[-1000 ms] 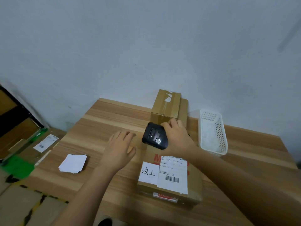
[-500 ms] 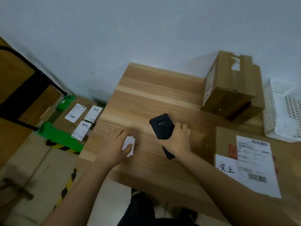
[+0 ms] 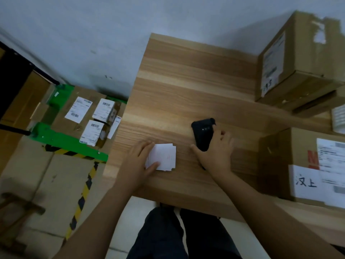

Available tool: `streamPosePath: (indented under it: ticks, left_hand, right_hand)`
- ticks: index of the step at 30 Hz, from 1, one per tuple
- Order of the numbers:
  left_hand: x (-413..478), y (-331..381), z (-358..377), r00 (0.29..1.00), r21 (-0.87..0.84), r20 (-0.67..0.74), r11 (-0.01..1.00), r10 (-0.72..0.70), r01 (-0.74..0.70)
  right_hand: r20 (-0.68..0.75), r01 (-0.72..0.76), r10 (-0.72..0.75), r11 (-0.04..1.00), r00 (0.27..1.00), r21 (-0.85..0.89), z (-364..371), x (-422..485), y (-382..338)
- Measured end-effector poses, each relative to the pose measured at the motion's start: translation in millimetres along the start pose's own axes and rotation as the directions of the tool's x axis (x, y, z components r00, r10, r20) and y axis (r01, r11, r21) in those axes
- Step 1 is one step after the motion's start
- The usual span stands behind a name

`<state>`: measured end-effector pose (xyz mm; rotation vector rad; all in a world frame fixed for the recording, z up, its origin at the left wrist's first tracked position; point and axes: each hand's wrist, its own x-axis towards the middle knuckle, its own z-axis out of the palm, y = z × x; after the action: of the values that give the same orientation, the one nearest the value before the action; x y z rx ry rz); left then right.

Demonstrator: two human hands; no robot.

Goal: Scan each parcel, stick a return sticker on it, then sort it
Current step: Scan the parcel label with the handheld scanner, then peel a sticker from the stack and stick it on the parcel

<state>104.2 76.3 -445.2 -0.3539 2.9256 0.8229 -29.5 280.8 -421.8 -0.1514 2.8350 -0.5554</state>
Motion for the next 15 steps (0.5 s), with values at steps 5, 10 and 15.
streamPosePath:
  ticks: [5, 10, 15]
  left_hand:
    - [1.7, -4.2, 3.0, 1.000, -0.026, -0.025, 1.000, 0.007, -0.007]
    - [2.1, -8.7, 7.2, 0.999, -0.018, -0.024, 1.000, -0.022, 0.021]
    - [3.2, -10.1, 9.0, 0.999, -0.021, -0.039, 1.000, -0.013, 0.013]
  right_hand:
    - [0.180, 0.265, -0.280, 0.958, 0.943, 0.107, 21.6, -12.5, -39.3]
    - [0.238, 0.116, -0.171, 0.966, 0.956, 0.230, 27.8, -16.3, -49.3]
    - [0.213, 0.099, -0.161, 0.956, 0.964, 0.277, 19.5, -17.9, -49.3]
